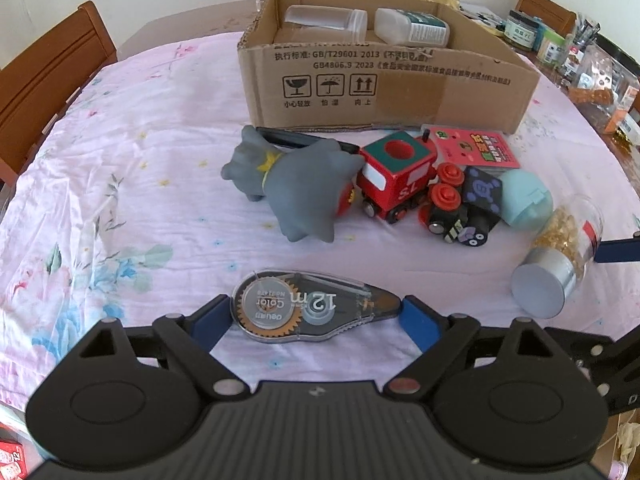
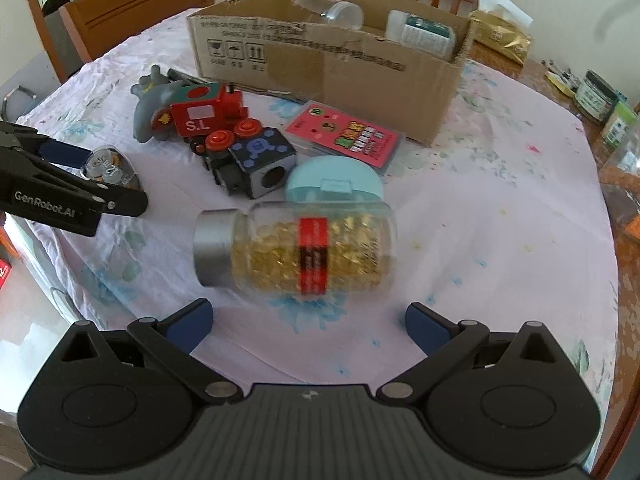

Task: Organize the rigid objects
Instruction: 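Grasp the correction tape with left tool while right tool grasps the gold capsule bottle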

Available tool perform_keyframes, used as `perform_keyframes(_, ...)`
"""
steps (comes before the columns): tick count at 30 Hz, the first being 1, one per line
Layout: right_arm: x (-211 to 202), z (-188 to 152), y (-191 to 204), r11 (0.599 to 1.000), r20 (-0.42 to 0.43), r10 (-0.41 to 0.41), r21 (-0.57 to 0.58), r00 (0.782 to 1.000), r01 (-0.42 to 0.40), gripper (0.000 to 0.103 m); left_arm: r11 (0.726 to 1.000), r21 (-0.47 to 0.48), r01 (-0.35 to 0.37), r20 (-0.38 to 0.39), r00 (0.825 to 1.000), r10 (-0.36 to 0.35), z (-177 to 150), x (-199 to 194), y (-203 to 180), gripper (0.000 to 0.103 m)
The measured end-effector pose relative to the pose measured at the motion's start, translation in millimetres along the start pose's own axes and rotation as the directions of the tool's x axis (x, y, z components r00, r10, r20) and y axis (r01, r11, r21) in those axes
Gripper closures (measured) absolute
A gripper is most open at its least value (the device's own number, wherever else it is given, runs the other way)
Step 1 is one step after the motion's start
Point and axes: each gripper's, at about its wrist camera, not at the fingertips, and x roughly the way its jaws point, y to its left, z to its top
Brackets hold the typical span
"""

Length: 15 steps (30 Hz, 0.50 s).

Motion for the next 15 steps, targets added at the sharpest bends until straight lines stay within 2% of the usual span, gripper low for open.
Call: perform_keyframes(15,6,28,10,0.998,-0.019,-0.053,0.028,0.998,0.053,0.000,0.999,0.037,0.025,0.025,0.999,-0.026,-4,0,1,0.007)
